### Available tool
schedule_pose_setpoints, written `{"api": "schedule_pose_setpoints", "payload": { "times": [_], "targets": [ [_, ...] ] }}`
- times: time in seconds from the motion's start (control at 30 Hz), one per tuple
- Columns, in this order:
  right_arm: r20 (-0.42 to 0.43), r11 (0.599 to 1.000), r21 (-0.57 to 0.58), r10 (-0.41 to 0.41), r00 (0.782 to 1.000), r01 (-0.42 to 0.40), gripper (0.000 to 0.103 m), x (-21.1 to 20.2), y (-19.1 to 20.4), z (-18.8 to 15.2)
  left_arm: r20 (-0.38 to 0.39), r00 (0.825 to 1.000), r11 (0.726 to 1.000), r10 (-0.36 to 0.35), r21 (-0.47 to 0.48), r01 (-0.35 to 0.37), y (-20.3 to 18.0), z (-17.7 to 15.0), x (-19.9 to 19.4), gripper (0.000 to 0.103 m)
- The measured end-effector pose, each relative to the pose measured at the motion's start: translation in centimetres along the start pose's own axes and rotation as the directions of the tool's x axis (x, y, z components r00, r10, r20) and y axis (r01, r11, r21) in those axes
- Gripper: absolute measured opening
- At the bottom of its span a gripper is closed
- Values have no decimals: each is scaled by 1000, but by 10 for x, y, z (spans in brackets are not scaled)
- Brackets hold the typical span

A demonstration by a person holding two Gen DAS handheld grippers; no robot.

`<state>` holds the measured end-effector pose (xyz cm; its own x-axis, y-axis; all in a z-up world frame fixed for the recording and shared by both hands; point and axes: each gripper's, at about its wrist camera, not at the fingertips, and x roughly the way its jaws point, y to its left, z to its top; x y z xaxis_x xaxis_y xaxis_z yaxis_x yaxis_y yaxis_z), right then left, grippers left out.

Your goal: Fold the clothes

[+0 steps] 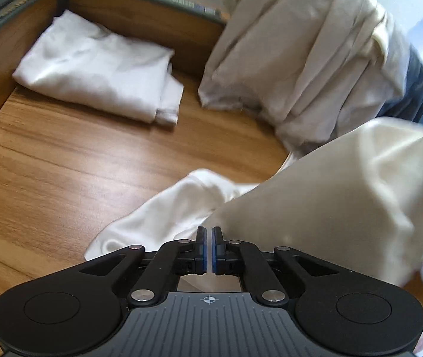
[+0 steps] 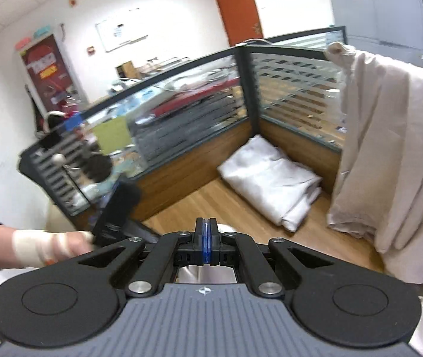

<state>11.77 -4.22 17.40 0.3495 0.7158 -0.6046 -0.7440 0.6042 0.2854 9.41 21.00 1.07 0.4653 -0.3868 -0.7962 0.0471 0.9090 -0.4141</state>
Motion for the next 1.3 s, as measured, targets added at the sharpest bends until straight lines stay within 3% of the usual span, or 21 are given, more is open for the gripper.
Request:
{"api": "schedule_pose_setpoints", "payload": {
  "times": [0.17,0.23,0.3,0.53,0.63,0.67,0.7,0.97,1.13,1.3],
  "targets": [
    [-64,998,3,-64,996,64,1,23,-5,-13,92,996,997,-12,74,5,-14,-2,-40,7],
    [-86,998,10,-64,994,65,1,33,-6,-20,107,994,994,-40,105,28,-22,-2,-51,18],
    [-100,998,17,-57,993,59,1,42,-7,-25,105,993,990,-59,135,44,-30,-1,-53,30],
    [-119,998,59,-6,993,13,1,58,-9,-33,80,994,960,-70,277,46,-57,-1,-38,39],
    [-107,997,77,16,994,-7,1,58,-10,-33,79,996,948,-45,317,17,-63,-2,-29,32],
    [-101,997,83,19,995,-10,1,58,-10,-33,74,997,949,-35,315,10,-62,-2,-26,9],
    [-98,996,86,19,995,-11,1,57,-11,-33,67,997,952,-29,307,7,-60,-2,-24,6],
    [-75,994,82,-66,995,72,5,42,-10,-43,-1,995,990,-100,100,99,-31,14,-23,5],
    [-58,984,166,67,996,-56,5,48,4,-55,-7,994,990,-105,99,105,-32,18,-24,4],
    [-74,970,242,39,996,-20,4,81,7,-75,-23,992,990,-123,61,124,-30,21,-26,4]
  ]
}}
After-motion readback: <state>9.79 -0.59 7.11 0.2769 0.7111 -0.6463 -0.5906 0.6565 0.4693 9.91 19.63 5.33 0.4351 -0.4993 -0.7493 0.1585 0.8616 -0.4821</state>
